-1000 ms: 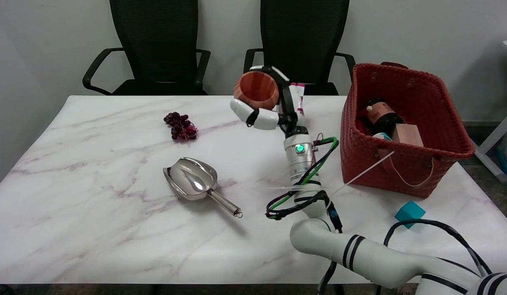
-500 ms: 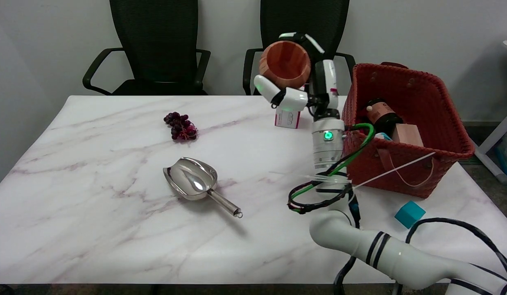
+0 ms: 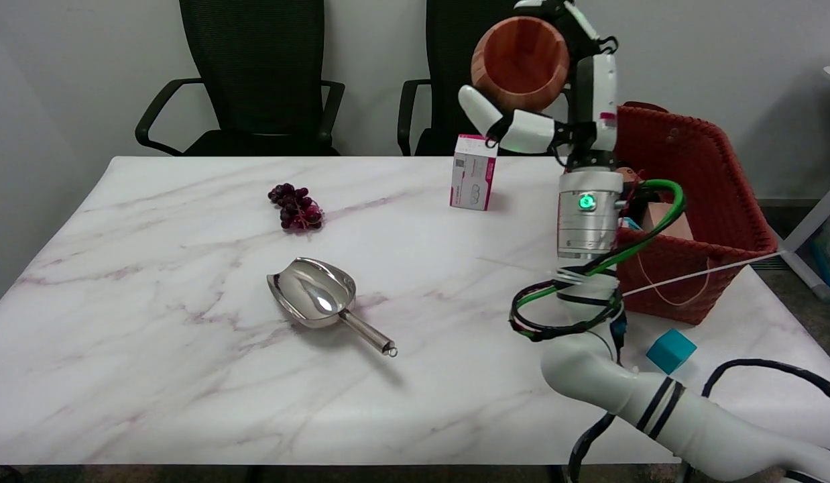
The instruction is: Place the wooden mortar into the brown storage basket.
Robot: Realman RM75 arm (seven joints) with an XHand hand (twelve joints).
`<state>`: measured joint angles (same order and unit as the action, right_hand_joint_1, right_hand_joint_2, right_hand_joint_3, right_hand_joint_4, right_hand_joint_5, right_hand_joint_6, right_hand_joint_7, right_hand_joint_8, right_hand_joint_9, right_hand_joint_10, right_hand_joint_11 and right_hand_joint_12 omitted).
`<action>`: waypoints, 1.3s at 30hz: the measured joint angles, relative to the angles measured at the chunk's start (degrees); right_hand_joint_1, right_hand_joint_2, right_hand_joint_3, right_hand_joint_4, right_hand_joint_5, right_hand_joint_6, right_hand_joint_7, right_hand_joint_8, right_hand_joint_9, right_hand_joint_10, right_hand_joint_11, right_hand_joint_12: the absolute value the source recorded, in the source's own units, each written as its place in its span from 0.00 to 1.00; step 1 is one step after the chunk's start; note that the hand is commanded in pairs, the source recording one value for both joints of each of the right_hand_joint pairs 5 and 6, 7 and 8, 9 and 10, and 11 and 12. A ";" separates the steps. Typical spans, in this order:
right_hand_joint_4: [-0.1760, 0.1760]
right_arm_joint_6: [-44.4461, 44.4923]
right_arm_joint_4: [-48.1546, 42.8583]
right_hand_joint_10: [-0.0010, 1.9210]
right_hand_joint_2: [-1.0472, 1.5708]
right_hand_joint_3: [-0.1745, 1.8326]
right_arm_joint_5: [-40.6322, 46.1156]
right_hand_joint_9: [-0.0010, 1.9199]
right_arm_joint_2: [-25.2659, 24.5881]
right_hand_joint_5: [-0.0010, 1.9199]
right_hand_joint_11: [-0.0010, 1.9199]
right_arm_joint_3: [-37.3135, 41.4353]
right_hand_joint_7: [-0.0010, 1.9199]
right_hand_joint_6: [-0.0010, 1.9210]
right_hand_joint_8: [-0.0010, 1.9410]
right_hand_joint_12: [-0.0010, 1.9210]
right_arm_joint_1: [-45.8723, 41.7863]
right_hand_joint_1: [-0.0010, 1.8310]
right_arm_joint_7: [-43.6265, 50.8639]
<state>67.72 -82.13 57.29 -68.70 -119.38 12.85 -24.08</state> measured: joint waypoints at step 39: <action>0.50 0.17 -13.43 0.58 0.61 0.71 12.87 0.58 5.55 0.37 0.42 13.38 0.61 0.37 0.60 0.41 -12.91 0.71 33.56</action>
<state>67.89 -95.56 70.16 -63.15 -106.00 -0.06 9.48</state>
